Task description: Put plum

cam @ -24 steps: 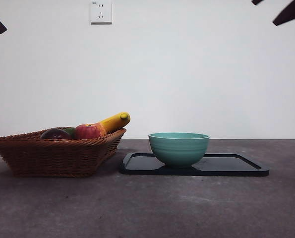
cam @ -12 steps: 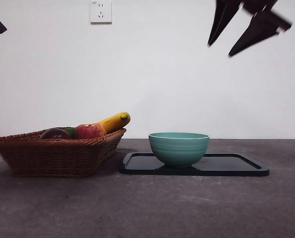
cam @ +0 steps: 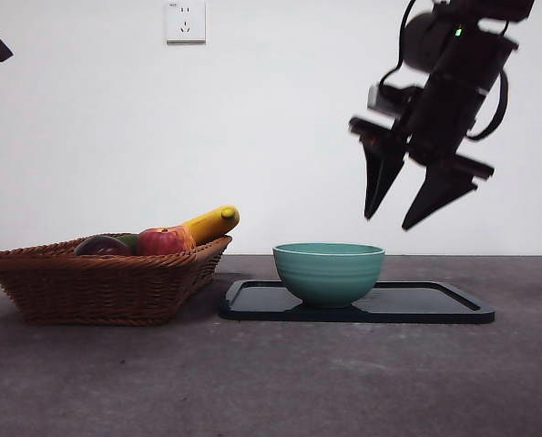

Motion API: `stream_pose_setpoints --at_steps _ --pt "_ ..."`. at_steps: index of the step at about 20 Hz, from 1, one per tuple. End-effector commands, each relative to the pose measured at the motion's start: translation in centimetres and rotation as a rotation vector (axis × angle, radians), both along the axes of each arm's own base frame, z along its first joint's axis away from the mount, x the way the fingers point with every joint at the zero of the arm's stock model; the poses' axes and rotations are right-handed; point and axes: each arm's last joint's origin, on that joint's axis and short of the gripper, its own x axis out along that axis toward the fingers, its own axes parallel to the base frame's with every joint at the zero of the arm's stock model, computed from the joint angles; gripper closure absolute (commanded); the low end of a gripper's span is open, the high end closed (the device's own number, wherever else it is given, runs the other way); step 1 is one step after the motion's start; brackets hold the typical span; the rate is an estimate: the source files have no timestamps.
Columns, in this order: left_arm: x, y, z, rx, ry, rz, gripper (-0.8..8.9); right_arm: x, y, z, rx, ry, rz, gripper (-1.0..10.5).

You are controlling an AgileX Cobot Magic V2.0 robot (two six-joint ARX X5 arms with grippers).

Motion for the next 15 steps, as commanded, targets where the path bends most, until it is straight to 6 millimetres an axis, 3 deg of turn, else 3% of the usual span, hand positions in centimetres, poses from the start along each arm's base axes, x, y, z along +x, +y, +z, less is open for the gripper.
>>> stream_pose_setpoints --at_steps 1,5,7,11,15 --pt "0.1 -0.1 0.5 -0.002 -0.035 -0.019 3.50 0.8 0.9 -1.1 -0.008 0.011 0.024 6.8" --pt "0.1 -0.1 0.5 -0.003 -0.037 -0.019 3.50 1.2 1.7 -2.9 -0.026 0.045 0.035 6.8" --pt "0.1 -0.1 0.5 -0.003 -0.036 -0.019 3.50 1.3 1.8 -3.4 -0.032 0.054 0.036 7.7" --pt "0.1 -0.1 0.5 -0.003 -0.036 -0.019 3.50 1.5 1.8 -3.5 -0.045 0.044 0.029 9.1" --pt "0.1 -0.1 0.5 -0.003 -0.036 -0.019 3.50 1.6 1.9 -3.4 -0.037 0.028 0.030 9.4"
